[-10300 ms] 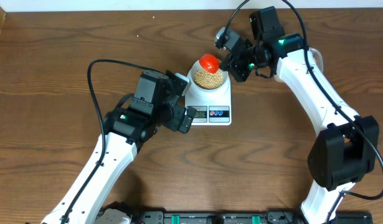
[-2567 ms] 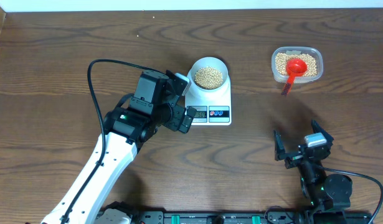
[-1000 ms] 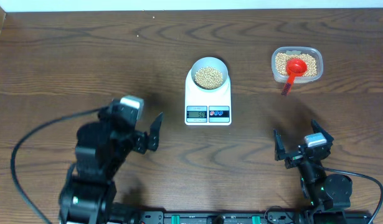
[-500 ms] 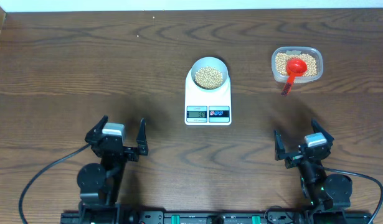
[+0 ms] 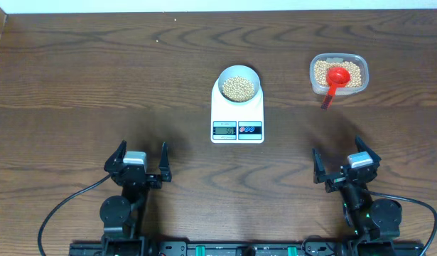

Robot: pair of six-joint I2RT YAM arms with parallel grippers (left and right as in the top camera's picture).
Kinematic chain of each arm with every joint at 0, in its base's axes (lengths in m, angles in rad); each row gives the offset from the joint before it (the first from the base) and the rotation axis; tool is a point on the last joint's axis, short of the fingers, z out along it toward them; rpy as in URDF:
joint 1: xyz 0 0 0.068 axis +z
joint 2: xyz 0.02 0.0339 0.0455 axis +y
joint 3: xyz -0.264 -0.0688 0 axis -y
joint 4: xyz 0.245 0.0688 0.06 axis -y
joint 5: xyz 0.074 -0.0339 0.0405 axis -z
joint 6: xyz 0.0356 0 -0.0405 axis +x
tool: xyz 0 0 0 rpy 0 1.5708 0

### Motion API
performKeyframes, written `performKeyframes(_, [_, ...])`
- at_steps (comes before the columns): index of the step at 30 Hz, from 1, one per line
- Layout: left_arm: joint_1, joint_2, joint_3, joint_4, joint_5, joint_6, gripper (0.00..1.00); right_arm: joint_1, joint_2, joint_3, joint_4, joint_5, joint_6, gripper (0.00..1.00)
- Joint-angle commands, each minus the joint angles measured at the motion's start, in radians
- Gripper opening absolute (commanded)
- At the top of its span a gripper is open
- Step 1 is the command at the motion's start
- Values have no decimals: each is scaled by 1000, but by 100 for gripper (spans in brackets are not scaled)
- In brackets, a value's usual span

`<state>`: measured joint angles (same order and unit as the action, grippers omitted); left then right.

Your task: Scoop item into bowl and weigh 50g on scale

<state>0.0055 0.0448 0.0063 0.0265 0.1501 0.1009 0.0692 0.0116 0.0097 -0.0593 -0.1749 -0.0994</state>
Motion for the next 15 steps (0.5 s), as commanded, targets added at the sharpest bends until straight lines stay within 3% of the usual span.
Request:
performKeyframes(1, [5,-32,-3,9,-13,3,98,3,-6,-5,0,8,-14,99])
performKeyframes(5, [5,-43,-2,-90,-8,-2,98,3,-6,-5,0,8,-14,99])
performKeyframes(15, [5,-40,-2,-86,-9,-8,99,3,-7,-5,0,8,-14,99])
